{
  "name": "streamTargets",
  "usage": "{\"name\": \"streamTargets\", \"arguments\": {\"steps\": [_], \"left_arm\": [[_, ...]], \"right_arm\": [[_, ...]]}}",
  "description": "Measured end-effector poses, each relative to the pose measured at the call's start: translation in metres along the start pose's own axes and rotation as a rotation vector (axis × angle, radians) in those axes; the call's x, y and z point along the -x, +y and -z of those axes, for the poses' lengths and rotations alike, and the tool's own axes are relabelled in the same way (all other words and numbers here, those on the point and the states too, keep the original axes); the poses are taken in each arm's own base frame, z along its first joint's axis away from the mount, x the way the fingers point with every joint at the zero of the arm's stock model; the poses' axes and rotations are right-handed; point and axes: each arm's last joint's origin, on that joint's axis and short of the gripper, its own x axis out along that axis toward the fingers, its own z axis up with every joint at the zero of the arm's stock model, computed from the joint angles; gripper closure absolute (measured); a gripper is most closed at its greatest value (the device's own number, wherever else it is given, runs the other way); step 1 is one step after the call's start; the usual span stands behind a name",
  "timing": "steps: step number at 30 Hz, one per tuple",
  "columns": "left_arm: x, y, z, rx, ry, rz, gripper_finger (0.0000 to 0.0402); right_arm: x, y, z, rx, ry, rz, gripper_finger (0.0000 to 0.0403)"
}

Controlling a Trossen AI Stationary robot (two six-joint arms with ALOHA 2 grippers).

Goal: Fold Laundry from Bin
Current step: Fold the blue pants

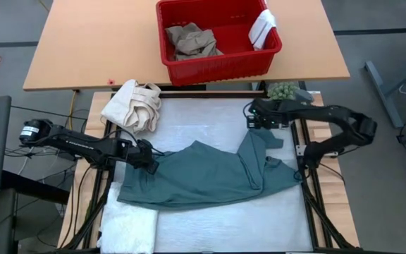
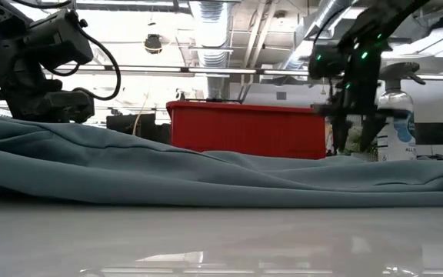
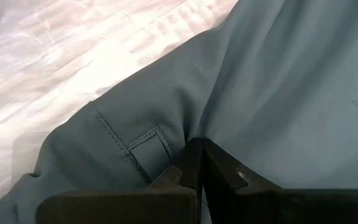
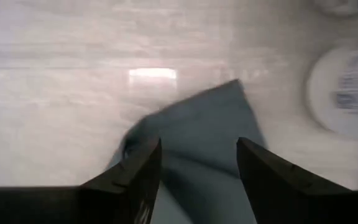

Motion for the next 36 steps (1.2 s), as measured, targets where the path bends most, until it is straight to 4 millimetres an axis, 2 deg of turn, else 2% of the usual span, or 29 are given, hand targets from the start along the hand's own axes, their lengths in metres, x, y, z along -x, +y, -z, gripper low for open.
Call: {"name": "streamTargets", "arguments": {"steps": [6, 10, 14, 17, 20, 24, 33, 36], "left_arm": [[0.0, -0.002, -0.001, -0.001, -0.011, 0.019, 0.0401], [0.0, -0.004, -0.002, -0.004, -0.02, 0.041, 0.0401], [0.0, -0.005, -0.003, -0.021, -0.029, 0.057, 0.0401], [0.0, -0.005, -0.003, -0.032, -0.03, 0.057, 0.0401], [0.0, -0.005, -0.003, -0.043, -0.032, 0.056, 0.0401], [0.0, -0.005, -0.003, -0.063, -0.033, 0.057, 0.0401], [0.0, -0.006, -0.003, -0.064, -0.036, 0.057, 0.0401], [0.0, -0.006, -0.003, -0.064, -0.035, 0.06, 0.0401]], "right_arm": [[-0.039, 0.008, 0.002, 0.012, 0.085, 0.128, 0.0169], [-0.059, 0.015, 0.002, -0.038, 0.112, 0.128, 0.0169], [-0.061, 0.018, 0.002, -0.053, 0.136, 0.103, 0.0169], [-0.053, 0.013, 0.0, -0.092, 0.126, 0.1, 0.0169], [-0.044, 0.007, -0.01, -0.154, 0.092, 0.062, 0.0169], [-0.044, 0.006, -0.016, -0.213, 0.07, 0.041, 0.017], [-0.072, 0.013, -0.013, -0.24, 0.118, 0.098, 0.0179], [-0.083, 0.013, -0.011, -0.242, 0.147, 0.134, 0.0194]]}}
